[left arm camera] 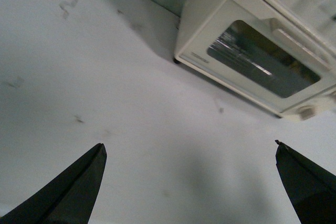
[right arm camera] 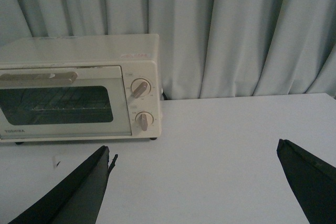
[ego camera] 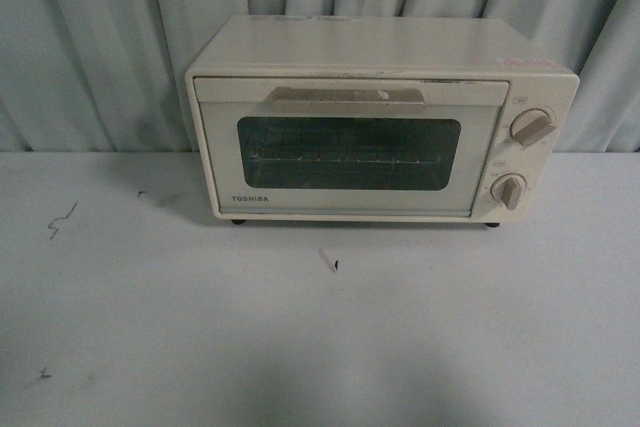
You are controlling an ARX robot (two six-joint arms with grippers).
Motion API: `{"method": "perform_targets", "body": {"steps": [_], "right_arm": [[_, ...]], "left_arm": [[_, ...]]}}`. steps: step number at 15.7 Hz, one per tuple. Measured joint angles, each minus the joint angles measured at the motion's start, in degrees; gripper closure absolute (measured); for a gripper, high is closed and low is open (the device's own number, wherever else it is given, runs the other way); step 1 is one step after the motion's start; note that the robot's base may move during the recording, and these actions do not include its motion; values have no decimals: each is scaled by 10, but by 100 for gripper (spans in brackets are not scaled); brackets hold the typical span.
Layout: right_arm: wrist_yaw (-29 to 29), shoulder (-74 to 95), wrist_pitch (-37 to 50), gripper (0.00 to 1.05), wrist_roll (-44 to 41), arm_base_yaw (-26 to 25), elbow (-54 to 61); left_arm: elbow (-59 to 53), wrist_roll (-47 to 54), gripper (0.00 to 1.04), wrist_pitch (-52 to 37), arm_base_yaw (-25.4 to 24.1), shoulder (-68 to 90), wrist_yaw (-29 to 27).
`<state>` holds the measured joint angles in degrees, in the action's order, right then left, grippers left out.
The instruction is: Open oven
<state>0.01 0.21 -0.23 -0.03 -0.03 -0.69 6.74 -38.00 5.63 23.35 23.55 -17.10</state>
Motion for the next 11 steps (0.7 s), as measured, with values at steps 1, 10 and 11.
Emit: {"method": "perform_targets", "body": {"steps": [1, 10, 11], "right_arm": [[0, 0, 0, 6, 0, 0, 0], [0, 0, 0, 6, 0, 0, 0], [0, 0, 0, 6, 0, 0, 0]], "left_arm": [[0, -112, 7, -72, 50, 86, -20], [194, -487, 7, -448, 143, 771, -4], [219, -493, 7, -457, 143, 807, -2]]}}
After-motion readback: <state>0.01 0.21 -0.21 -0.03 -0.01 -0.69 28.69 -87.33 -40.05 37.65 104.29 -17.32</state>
